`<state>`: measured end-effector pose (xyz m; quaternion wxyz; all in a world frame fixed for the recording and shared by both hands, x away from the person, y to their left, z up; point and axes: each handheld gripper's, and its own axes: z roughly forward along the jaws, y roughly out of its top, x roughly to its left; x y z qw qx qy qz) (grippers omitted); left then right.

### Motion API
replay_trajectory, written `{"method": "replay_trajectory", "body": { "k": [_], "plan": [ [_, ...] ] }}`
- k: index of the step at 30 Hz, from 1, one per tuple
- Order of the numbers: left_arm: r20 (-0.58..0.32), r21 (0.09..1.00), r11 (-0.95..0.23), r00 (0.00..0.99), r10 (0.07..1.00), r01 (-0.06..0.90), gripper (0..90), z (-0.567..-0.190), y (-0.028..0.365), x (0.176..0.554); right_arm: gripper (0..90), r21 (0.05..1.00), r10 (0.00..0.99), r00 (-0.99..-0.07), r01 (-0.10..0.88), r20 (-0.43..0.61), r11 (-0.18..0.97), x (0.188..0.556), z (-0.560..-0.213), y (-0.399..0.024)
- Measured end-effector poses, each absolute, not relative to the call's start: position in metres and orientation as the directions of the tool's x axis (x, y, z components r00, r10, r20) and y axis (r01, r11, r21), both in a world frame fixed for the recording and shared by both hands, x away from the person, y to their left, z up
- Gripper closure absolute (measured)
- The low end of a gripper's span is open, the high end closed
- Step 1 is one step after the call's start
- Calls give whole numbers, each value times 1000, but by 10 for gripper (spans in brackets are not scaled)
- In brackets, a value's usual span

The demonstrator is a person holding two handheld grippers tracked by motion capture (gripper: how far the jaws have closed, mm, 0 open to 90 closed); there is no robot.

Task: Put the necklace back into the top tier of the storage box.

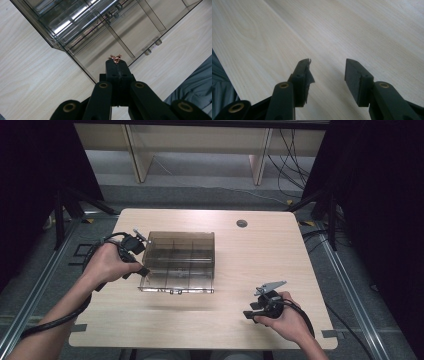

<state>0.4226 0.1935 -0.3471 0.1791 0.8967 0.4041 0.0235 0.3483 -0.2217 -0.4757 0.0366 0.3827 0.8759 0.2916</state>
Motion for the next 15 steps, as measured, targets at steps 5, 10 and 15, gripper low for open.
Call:
{"method": "replay_trajectory", "body": {
  "k": [5,10,15],
  "plan": [
    [-105,340,-617,680,725,710,898,-348,192,425,555,541,691,-706,647,158,537,348,-476,-222],
    [-105,333,-616,677,728,714,898,-350,190,427,555,539,690,-705,649,161,537,348,-476,-222],
    [-114,327,-616,677,727,716,898,-352,188,430,555,521,700,-691,671,180,528,347,-475,-221]
  ]
}}
